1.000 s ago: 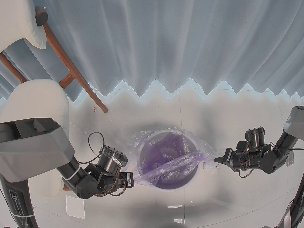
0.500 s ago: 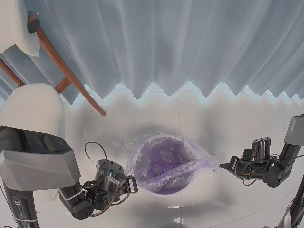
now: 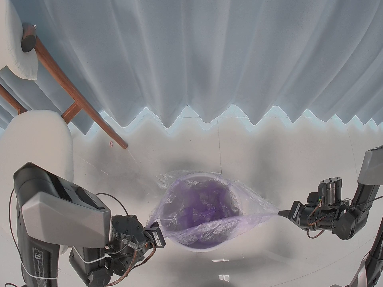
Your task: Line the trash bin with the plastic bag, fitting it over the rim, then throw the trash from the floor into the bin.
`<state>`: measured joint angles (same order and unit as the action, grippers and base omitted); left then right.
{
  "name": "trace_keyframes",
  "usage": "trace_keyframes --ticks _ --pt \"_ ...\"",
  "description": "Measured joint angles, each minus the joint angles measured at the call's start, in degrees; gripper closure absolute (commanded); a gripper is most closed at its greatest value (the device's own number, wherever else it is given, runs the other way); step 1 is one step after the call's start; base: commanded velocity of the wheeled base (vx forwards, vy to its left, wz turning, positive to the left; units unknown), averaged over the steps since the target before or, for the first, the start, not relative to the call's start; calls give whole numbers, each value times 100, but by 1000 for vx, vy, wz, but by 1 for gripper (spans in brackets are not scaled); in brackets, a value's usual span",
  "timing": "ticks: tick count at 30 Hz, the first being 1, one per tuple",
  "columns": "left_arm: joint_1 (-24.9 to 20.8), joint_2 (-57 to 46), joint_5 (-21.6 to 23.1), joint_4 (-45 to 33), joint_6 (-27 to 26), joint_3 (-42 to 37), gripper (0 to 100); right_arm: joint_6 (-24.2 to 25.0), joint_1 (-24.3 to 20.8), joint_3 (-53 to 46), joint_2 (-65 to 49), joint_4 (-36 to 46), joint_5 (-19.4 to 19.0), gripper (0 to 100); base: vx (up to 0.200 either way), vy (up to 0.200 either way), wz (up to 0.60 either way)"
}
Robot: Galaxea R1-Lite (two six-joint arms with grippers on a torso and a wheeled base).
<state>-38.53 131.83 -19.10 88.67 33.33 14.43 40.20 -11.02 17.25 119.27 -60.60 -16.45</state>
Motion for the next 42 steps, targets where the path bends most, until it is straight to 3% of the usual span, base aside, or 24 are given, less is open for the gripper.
trace_keyframes --ticks 13,22,30,31,39,42 --pt "4 -126 195 11 277 -272 100 -5 -28 30 127 -262 5 100 -138 0 0" --pt "1 -154 -413 6 411 -66 100 5 -30 28 222 -367 35 100 0 0 0" --pt "34 -151 -653 6 404 146 100 11 -132 174 239 -372 60 100 0 0 0" --pt "69 -149 -657 6 413 160 0 11 -151 206 241 -369 74 100 0 0 0" --pt "255 -206 -611 12 503 201 0 73 -269 341 250 -369 145 100 0 0 0" --pt "257 -308 -605 12 685 201 0 345 -273 315 215 -369 145 100 0 0 0"
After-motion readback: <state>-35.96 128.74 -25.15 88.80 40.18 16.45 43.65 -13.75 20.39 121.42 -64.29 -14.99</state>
